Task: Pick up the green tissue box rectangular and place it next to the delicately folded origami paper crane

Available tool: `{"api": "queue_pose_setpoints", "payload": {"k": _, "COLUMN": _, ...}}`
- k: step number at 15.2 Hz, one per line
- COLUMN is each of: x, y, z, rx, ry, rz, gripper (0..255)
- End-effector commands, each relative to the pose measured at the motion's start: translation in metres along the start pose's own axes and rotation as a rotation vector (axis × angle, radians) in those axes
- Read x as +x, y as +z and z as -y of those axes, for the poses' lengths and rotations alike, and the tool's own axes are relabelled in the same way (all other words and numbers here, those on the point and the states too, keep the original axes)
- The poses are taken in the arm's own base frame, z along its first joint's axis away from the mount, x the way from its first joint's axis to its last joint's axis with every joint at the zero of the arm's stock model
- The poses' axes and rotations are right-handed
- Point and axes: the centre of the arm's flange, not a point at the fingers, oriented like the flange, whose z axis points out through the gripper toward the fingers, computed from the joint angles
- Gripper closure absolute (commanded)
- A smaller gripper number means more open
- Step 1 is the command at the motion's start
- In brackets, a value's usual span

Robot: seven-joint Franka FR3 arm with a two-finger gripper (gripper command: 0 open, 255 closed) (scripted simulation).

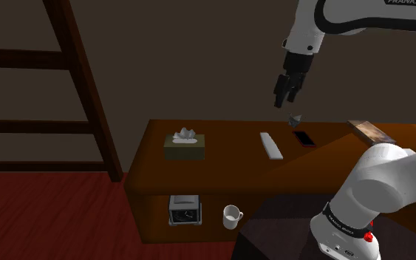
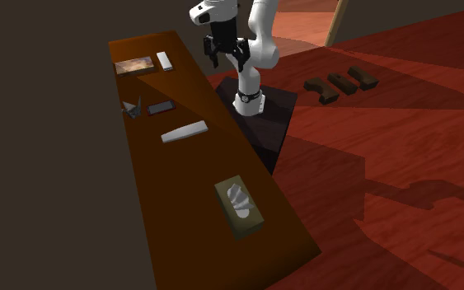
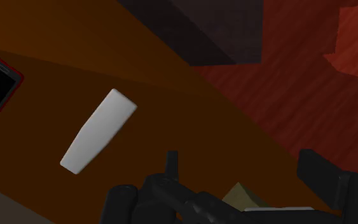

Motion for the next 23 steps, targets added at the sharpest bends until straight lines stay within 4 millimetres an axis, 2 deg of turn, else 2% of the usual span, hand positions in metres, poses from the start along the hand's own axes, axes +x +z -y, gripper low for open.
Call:
{"api": "queue_pose_setpoints", "payload": {"k": 1, "x": 0.0, "y": 0.0, "z": 0.0, "rx": 0.0, "ry": 0.0, "rz": 0.0, "gripper": 0}}
{"api": "queue_pose_setpoints", "payload": {"k": 12, "x": 0.128, "y": 0.056, "z": 0.092, "rx": -0.246, "ry": -0.215, "rz": 0.048, "gripper": 0}}
{"api": "queue_pose_setpoints", "payload": {"k": 23, "x": 0.232, "y": 0.142, "z": 0.191, "rx": -0.492, "ry": -0.429, "rz": 0.096, "gripper": 0}}
